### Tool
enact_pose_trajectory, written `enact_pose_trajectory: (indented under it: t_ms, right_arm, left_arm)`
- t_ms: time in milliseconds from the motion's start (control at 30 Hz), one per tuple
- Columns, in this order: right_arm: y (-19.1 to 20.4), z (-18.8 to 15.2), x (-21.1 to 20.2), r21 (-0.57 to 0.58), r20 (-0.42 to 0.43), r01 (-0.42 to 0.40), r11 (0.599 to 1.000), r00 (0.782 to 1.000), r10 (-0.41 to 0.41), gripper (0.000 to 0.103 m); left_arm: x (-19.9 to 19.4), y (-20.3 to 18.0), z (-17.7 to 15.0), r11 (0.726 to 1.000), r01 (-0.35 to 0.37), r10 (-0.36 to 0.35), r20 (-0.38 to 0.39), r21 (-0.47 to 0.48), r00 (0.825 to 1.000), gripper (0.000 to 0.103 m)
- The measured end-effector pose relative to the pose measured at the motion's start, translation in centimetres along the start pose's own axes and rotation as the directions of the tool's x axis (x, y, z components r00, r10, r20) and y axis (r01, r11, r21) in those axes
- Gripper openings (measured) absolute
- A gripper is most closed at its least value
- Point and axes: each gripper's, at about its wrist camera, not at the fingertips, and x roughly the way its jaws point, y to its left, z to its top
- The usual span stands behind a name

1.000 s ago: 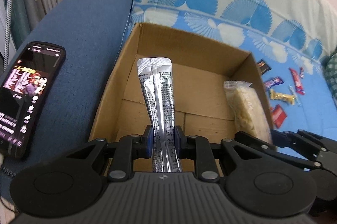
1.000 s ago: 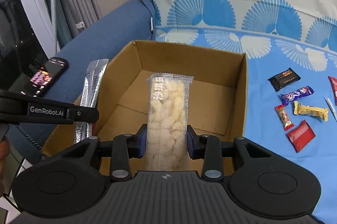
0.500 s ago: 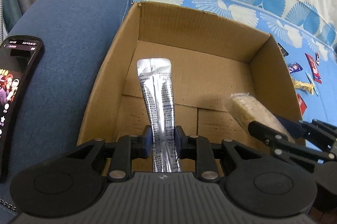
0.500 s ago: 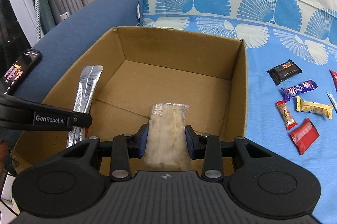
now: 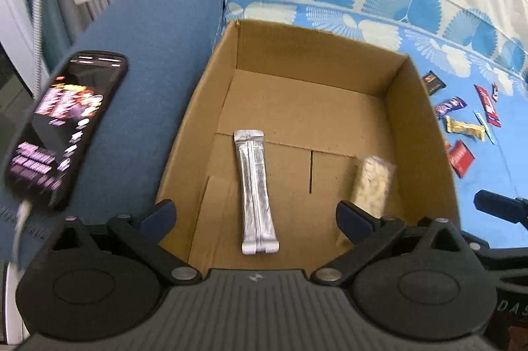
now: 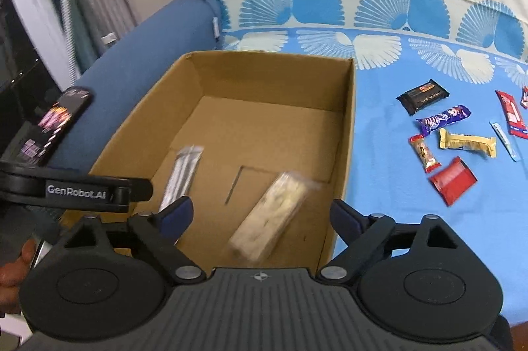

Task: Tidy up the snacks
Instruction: 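Open left tool dropping silver pack while right tool releases puffed-snack bag into box, then move both tools back over the remaining snacks on the sheet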

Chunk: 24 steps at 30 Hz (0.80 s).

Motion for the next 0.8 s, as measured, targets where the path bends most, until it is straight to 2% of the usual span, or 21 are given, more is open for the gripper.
enact_pose_trajectory:
  t_ms: [167, 367, 567, 800]
  right_arm:
    - [1.5, -1.6, -5.0, -0.063, 0.076, 0.012, 0.998, 0.997, -0.007, 0.099]
    - [2.1, -3.2, -10.4, -0.073, 0.167, 0.018, 0.997, 0.986, -0.006, 0.102]
    - [2.5, -5.2, -13.9, -0.083, 0.220, 0.006, 0.997, 0.975, 0.012, 0.102]
    - [1.9, -6.4, -16.6, -0.054, 0.263, -0.002, 0.999, 0.965, 0.016, 0.102]
  left_arm:
    - [-4.6, -0.7, -2.4, 1.000, -0.017, 0.017, 0.061, -0.006, 0.998, 0.103]
    - [-9.0, -1.7, -4.0, 0.999, -0.037, 0.037, 0.123, -0.005, 0.992, 0.103]
    - [-13.2, -3.0, -5.9, 0.997, -0.073, 0.070, 0.226, 0.007, 0.972, 0.103]
    - [-15.2, -4.3, -7.5, 0.996, -0.081, 0.074, 0.199, 0.027, 0.977, 0.103]
